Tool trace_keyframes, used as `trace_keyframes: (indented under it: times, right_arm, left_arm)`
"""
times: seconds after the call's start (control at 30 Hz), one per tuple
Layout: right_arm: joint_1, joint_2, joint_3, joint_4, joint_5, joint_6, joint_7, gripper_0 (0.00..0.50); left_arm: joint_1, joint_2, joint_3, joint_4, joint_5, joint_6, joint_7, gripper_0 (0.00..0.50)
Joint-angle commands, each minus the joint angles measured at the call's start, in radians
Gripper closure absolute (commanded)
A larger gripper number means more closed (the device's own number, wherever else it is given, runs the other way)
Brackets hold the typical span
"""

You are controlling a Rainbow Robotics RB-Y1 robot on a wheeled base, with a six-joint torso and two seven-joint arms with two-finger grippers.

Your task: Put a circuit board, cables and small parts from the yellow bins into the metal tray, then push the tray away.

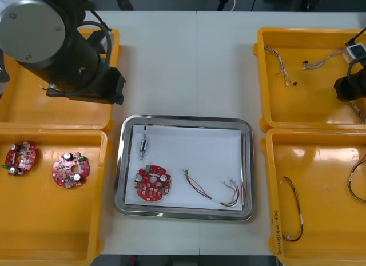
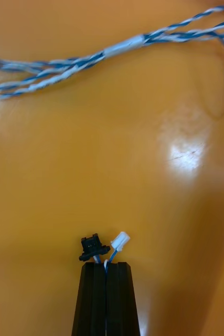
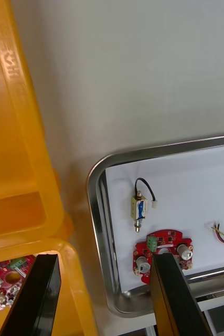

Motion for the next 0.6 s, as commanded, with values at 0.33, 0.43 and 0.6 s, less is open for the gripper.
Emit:
trace_keyframes:
  times: [0.33, 0.43, 0.6]
  right_arm:
    - [-0.057, -0.026, -0.009, -0.131, 0.057, 0.238, -0.057, 0.500]
    - [-0.076, -0.014, -0.006, -0.131, 0.056, 0.259, -0.062, 0.500]
    - [-0.120, 0.035, -0.004, -0.131, 0.053, 0.293, -0.119, 0.500]
  left_arm:
    - [-0.039, 0.068, 0.129, 0.130, -0.047, 0.009, -0.250, 0.000]
    - [-0.040, 0.073, 0.132, 0.146, -0.053, 0.009, -0.258, 0.000]
    - [-0.042, 0.081, 0.137, 0.188, -0.079, 0.009, -0.277, 0.000]
